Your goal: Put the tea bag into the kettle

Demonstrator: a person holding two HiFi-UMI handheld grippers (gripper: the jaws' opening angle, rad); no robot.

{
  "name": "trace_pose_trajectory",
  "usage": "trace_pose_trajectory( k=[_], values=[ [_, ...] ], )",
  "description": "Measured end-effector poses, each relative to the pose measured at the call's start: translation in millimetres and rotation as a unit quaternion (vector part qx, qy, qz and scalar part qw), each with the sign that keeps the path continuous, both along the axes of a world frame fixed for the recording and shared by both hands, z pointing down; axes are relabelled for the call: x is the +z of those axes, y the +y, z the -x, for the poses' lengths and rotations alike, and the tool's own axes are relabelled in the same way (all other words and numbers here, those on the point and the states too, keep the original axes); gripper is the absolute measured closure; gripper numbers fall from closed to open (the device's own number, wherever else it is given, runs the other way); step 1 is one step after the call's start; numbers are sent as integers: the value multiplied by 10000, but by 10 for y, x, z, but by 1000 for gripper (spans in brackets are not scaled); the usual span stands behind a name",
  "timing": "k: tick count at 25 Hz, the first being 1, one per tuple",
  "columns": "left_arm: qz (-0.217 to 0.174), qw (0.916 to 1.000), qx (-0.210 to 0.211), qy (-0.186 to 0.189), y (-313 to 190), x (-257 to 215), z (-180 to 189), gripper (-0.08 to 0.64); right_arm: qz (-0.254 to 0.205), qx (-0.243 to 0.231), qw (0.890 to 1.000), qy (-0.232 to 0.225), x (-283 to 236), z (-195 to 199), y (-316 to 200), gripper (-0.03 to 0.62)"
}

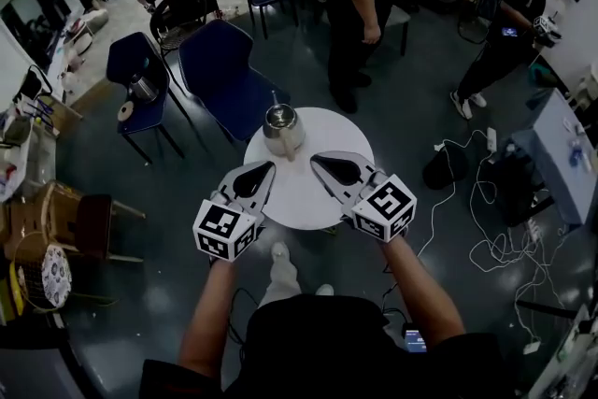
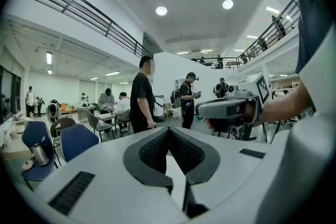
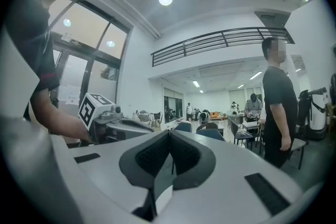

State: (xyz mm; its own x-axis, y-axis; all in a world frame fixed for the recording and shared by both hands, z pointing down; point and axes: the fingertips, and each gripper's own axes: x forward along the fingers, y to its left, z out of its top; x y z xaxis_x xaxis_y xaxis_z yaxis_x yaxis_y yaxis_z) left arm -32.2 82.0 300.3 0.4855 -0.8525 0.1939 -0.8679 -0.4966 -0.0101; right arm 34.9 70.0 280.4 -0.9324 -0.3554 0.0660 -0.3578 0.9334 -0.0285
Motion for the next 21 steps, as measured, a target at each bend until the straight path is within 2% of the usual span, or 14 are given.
trace_pose_trajectory(
  k=[11,21],
  values=[
    [-57,9999,-111,-79,482,24,-196,545,26,-43,9999,-91,31,-236,433,572],
    [-61,9998,-175,29,809,42,-367,545,-28,-77,9999,-93,24,-400,713,572]
  ],
)
